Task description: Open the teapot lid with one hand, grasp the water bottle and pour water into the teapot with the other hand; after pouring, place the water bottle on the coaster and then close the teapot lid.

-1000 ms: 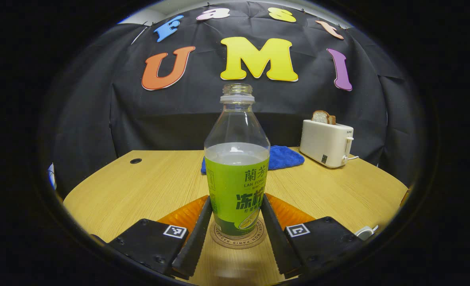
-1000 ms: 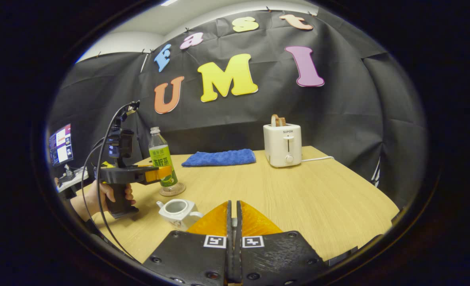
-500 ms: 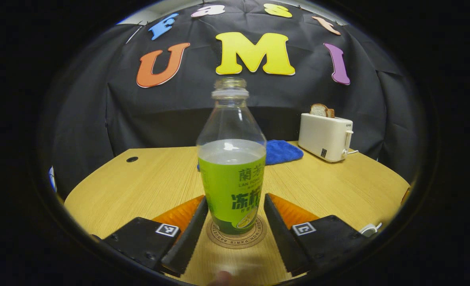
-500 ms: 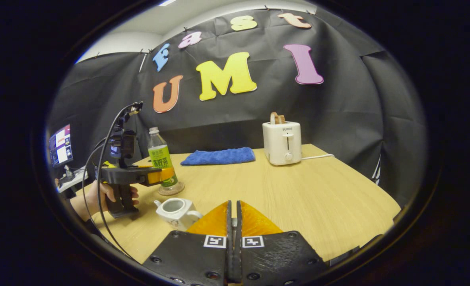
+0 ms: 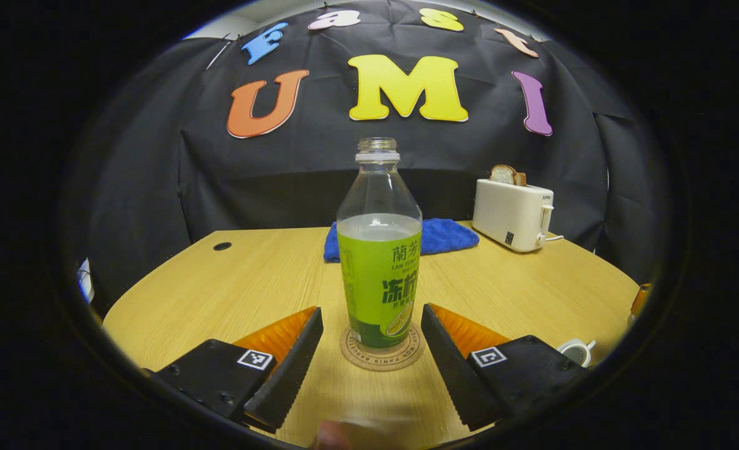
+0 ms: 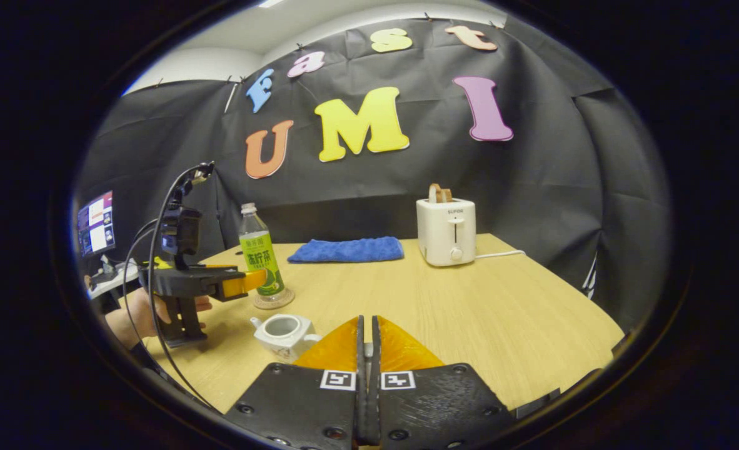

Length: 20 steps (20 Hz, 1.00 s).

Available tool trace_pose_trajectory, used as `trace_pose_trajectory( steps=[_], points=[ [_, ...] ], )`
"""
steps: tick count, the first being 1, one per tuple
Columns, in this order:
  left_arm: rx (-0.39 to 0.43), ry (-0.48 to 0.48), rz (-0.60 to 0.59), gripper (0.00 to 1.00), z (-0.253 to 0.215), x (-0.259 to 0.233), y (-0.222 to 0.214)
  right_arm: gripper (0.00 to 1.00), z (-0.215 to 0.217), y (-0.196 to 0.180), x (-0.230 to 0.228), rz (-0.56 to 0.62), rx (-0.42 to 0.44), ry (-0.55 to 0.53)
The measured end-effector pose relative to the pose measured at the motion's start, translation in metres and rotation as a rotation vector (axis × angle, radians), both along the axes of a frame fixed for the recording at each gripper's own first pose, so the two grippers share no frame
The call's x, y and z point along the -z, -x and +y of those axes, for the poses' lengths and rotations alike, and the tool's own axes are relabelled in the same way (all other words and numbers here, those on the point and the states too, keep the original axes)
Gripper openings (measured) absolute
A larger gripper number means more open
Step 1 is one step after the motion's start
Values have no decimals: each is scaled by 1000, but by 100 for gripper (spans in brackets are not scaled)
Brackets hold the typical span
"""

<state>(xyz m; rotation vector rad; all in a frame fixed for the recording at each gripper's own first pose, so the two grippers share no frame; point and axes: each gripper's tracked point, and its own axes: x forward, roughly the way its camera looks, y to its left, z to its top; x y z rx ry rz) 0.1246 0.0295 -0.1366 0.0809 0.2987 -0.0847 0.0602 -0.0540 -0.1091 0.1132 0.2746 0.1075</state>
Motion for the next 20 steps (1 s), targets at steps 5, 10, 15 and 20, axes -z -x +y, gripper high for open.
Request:
trace_pose_trajectory(
  steps=[5, 10, 15, 20],
  points=[
    [-40, -15, -70, 98, 30, -27, 45, 0, 25, -7, -16, -34, -43, 26],
    [-104, -21, -145, 98, 68, -61, 96, 0, 60, -24, -23, -59, -116, 30],
    [-190, -34, -153, 98, 106, -62, 142, 0, 92, -45, -19, -69, -180, 39],
    [-262, -98, -159, 99, 140, -57, 169, 0, 113, -58, -3, -55, -224, 50]
  ],
)
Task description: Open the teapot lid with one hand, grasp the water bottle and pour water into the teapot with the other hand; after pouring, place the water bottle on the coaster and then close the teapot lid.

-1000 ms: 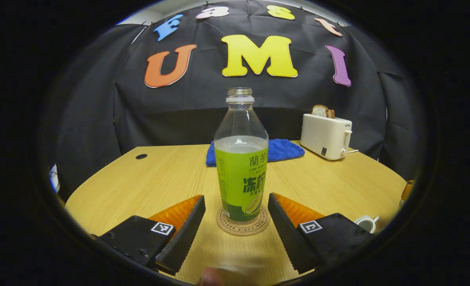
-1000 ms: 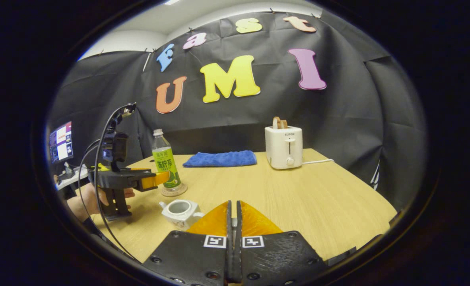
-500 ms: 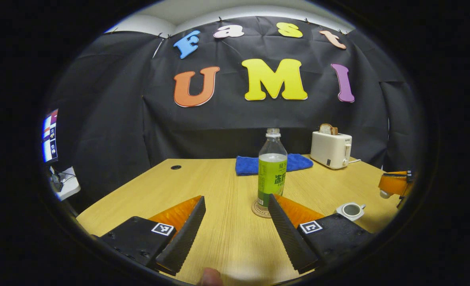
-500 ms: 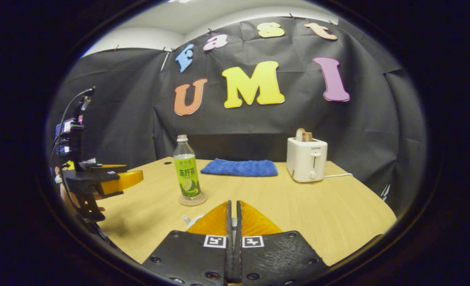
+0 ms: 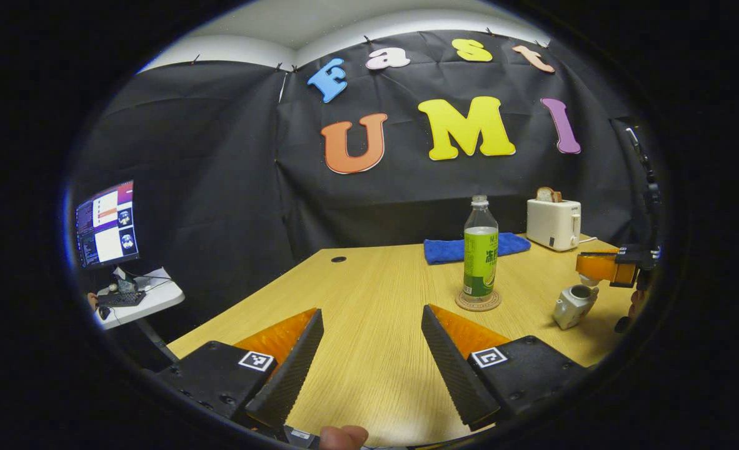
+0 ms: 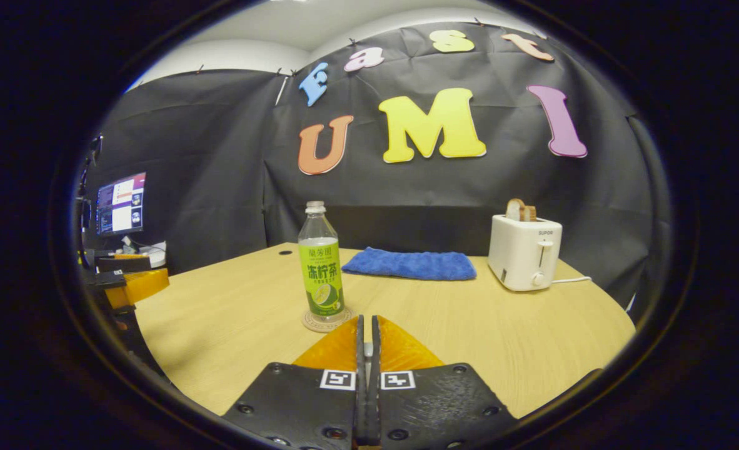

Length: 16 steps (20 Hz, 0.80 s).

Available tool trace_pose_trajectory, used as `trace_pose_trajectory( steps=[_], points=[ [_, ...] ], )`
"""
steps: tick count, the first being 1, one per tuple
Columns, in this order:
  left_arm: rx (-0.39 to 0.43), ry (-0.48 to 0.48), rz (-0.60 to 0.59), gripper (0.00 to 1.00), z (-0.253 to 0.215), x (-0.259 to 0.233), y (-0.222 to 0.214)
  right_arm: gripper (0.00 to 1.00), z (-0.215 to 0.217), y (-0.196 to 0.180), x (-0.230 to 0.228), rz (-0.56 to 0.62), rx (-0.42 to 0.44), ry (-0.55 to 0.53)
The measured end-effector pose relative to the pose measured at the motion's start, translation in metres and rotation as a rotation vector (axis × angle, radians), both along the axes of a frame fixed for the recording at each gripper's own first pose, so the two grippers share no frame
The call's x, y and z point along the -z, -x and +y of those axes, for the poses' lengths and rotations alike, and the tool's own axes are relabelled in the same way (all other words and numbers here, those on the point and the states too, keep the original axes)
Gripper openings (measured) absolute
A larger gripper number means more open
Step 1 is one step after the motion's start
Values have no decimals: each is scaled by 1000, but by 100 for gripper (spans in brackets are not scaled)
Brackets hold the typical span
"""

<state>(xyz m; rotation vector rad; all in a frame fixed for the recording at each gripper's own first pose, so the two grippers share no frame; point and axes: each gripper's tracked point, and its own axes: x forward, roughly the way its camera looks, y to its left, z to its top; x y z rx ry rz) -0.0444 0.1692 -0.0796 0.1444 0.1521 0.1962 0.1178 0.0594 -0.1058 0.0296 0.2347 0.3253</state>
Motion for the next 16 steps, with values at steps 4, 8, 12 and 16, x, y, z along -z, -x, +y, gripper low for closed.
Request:
trace_pose_trajectory(
  steps=[4, 8, 12, 16],
  points=[
    [-8, 29, -25, 98, 6, -5, 4, 0, 3, -1, 5, -10, -7, 0],
    [1, 30, -25, 98, 3, -4, 3, 0, 5, -4, 12, -5, -6, -10],
    [8, 22, -23, 98, 0, -5, 1, 0, 4, -5, 17, 1, -3, -13],
    [8, 17, -23, 98, -2, -5, 2, 0, 4, -5, 26, 17, -3, -15]
  ],
)
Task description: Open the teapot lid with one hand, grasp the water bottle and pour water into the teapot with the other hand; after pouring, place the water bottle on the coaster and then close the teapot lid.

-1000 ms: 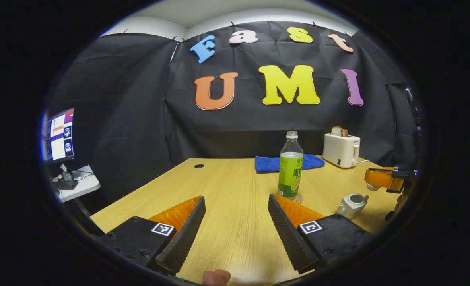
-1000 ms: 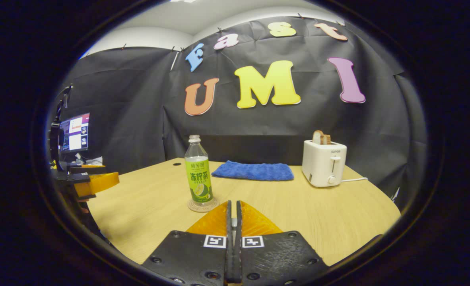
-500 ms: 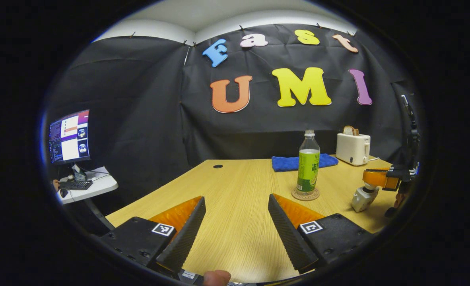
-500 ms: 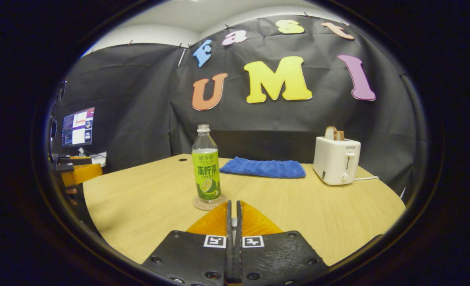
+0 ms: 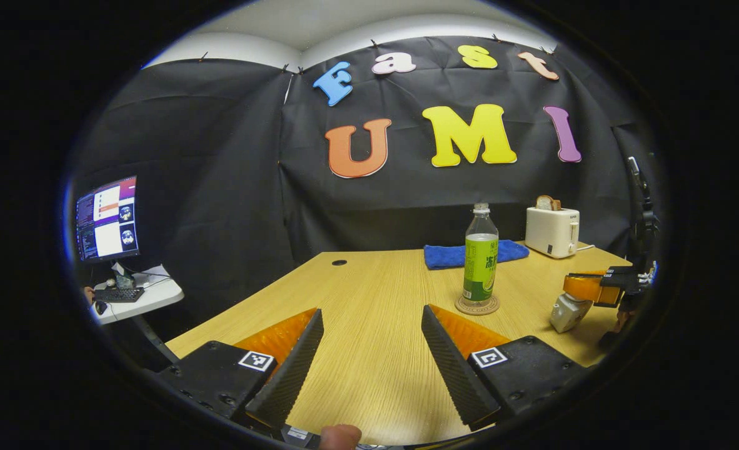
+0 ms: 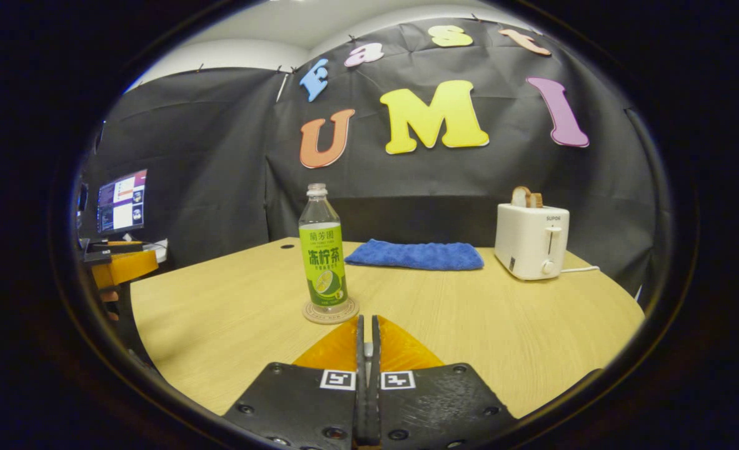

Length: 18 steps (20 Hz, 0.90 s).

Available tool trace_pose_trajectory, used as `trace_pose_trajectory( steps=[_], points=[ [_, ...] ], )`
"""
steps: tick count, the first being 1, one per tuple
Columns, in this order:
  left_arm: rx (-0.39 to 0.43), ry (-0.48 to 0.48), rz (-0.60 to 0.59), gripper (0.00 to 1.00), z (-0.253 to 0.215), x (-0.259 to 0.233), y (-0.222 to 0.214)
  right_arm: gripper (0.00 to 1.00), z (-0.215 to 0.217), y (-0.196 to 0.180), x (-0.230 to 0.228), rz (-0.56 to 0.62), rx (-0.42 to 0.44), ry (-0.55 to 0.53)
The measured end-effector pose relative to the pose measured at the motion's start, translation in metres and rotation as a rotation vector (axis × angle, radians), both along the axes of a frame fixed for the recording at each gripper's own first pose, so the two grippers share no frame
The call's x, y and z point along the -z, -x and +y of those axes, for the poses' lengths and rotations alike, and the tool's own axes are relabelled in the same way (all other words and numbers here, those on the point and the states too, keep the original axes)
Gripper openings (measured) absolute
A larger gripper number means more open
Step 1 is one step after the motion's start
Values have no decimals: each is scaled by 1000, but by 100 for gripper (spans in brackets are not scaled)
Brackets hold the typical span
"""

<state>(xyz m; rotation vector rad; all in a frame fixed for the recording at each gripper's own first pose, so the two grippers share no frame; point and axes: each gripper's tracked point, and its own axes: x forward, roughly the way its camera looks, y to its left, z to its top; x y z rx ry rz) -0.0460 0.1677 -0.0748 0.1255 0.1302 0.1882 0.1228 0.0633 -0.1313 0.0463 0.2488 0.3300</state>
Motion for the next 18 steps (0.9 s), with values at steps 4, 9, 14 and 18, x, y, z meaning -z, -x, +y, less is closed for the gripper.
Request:
trace_pose_trajectory(
  steps=[4, 9, 14, 18],
  points=[
    [4, -1, 1, 98, -2, -1, 0, 0, 1, 0, -1, -7, 8, -1],
    [11, -6, 1, 98, -6, -3, 2, 7, -1, 2, -8, -32, 14, -5],
    [26, 12, -28, 98, -17, -14, 3, 27, -13, 7, -29, -79, 53, -21],
    [64, 39, -66, 98, -42, -30, 2, 91, -35, 17, -55, -122, 130, -26]
  ],
)
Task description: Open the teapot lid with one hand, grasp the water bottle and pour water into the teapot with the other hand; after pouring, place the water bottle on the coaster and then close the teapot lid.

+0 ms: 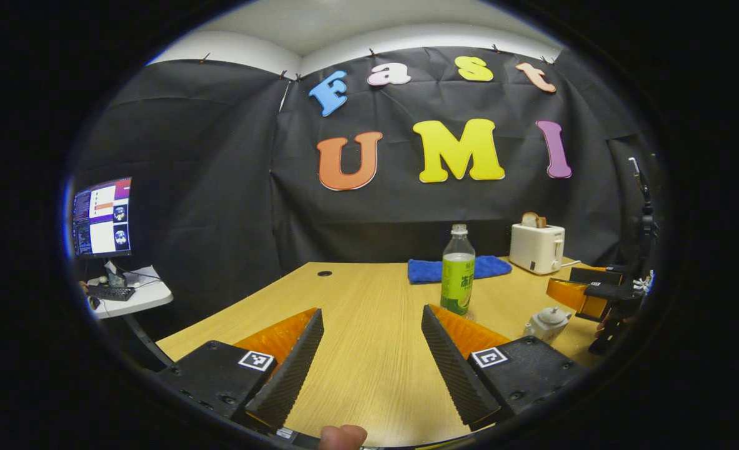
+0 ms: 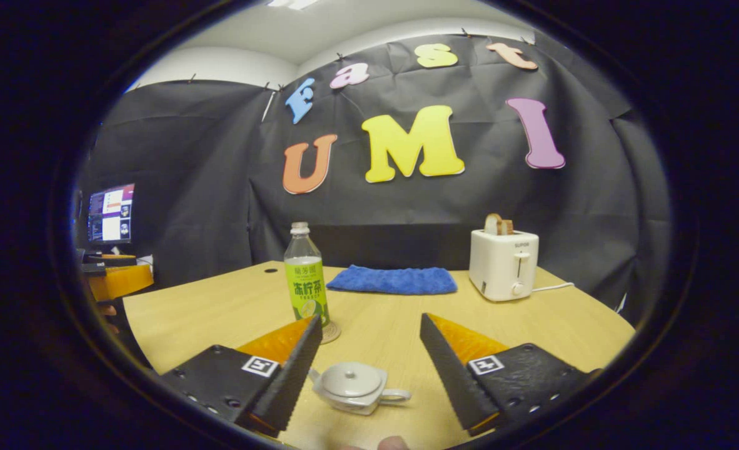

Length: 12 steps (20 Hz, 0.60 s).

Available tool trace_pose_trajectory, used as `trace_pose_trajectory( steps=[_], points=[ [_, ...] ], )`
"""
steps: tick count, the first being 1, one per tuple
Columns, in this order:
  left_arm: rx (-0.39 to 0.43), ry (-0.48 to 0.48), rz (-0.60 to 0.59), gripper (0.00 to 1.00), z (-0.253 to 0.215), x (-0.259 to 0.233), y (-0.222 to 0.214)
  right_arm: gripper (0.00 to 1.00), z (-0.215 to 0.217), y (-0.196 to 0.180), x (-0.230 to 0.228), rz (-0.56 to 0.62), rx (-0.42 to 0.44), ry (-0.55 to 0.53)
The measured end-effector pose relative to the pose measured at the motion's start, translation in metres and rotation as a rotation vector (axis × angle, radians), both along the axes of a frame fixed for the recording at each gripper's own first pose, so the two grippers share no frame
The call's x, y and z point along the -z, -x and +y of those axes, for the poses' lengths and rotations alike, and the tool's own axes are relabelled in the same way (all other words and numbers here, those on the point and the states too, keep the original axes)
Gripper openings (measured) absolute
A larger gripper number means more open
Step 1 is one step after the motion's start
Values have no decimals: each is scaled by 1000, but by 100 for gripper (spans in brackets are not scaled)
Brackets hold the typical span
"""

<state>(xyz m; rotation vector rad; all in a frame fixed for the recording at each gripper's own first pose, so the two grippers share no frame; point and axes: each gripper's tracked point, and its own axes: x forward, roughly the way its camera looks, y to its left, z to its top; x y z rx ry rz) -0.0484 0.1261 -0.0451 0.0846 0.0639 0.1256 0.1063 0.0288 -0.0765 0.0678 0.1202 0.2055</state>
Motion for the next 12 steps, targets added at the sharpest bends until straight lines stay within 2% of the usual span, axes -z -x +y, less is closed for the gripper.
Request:
trace_pose_trajectory(
  steps=[1, 5, 7, 10, 11, 12],
  points=[
    [14, 8, -16, 98, -9, -8, 0, 98, -6, 4, -9, -19, 20, 1],
    [78, 27, -73, 98, -50, -35, 0, 99, -25, 35, -54, -101, 64, -4],
    [100, 9, -80, 98, -70, -44, 3, 97, -38, 53, -74, -131, 93, 11],
    [123, -6, -104, 98, -93, -57, 14, 97, -47, 81, -94, -166, 123, 15],
    [128, 4, -102, 95, -102, -56, 17, 97, -49, 91, -96, -173, 133, 13],
    [139, 12, -98, 98, -111, -55, 20, 97, -51, 99, -95, -173, 143, 17]
  ],
)
